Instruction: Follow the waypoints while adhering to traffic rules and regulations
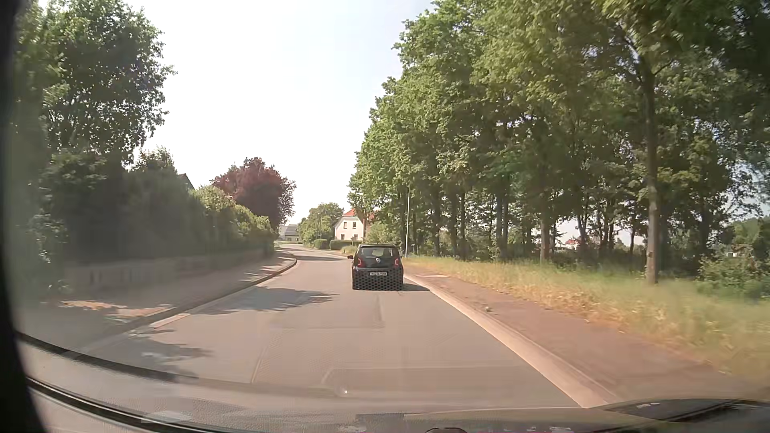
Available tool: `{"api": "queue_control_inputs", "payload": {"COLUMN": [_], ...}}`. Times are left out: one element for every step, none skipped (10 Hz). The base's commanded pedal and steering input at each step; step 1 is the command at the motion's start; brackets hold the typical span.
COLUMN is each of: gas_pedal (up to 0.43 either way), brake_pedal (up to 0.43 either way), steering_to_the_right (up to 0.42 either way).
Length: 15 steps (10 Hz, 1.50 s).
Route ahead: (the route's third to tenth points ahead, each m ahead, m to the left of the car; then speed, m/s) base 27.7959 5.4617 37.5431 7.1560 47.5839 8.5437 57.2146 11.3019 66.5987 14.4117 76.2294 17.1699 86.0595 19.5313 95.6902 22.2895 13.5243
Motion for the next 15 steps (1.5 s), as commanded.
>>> {"api": "queue_control_inputs", "payload": {"gas_pedal": [0.177,0.177,0.169,0.169,0.169,0.169,0.169,0.177,0.177,0.177,0.177,0.197,0.197,0.197,0.197], "brake_pedal": [0.000,0.000,0.000,0.000,0.000,0.000,0.000,0.000,0.000,0.000,0.000,0.000,0.000,0.000,0.000], "steering_to_the_right": [-0.025,-0.024,-0.023,-0.023,-0.023,-0.023,-0.025,-0.026,-0.032,-0.036,-0.036,-0.036,-0.035,-0.033,-0.033]}}
